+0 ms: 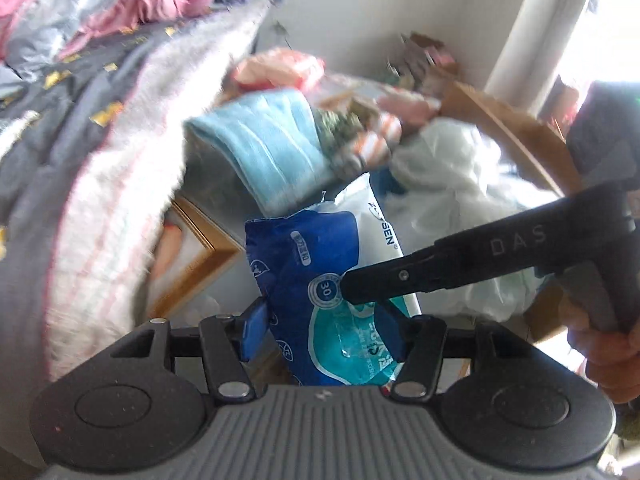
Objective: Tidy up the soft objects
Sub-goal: 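Carry the blue wet wipes pack with the right gripper over the cardboard box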
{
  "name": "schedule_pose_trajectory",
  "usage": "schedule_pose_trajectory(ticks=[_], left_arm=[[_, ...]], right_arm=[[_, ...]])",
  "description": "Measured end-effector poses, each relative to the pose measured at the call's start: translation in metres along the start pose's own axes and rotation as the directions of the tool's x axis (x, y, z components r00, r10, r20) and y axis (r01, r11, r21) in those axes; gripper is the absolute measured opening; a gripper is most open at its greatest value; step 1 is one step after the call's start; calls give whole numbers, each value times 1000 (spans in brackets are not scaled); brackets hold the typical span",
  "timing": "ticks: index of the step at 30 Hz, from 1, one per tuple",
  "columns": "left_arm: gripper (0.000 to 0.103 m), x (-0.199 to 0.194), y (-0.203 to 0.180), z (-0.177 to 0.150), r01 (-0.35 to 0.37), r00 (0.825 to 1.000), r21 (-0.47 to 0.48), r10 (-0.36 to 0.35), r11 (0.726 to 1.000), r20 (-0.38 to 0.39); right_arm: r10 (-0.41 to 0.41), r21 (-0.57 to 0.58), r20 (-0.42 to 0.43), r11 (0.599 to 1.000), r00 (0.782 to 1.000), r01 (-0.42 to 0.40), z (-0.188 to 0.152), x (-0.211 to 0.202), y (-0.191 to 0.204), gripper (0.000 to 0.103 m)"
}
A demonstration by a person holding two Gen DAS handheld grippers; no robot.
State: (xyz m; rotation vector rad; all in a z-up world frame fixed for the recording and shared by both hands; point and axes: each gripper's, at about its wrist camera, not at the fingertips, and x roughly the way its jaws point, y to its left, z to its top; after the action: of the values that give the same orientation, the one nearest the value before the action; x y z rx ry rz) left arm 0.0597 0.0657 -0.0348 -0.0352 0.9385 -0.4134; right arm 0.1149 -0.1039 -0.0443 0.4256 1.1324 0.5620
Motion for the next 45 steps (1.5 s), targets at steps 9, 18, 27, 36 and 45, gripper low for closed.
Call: schedule_pose_trajectory(ticks=[9,18,27,36,45], left_arm=[[84,22,-4,-3,20,997,-10,-20,1000,-68],[91,36,-9,-3,39,994,-17,-40,999,-98],[76,18,-20,-3,-25,999,33,26,999,-40],[75,-7,-34,-6,-81,997,71,80,994,10],[75,-47,-60,19,-130,984,128,112,983,138]], right_arm=[[-47,87,43,995,998,43,-26,6,-25,36],[-54,109,49,993,997,49,-24,10,-31,41],[-41,107,67,994,997,34,-32,7,-26,38],[8,128,99,992,995,-20,-42,-6,-18,38],[54,88,210,993,976,-74,-33,-49,4,38]])
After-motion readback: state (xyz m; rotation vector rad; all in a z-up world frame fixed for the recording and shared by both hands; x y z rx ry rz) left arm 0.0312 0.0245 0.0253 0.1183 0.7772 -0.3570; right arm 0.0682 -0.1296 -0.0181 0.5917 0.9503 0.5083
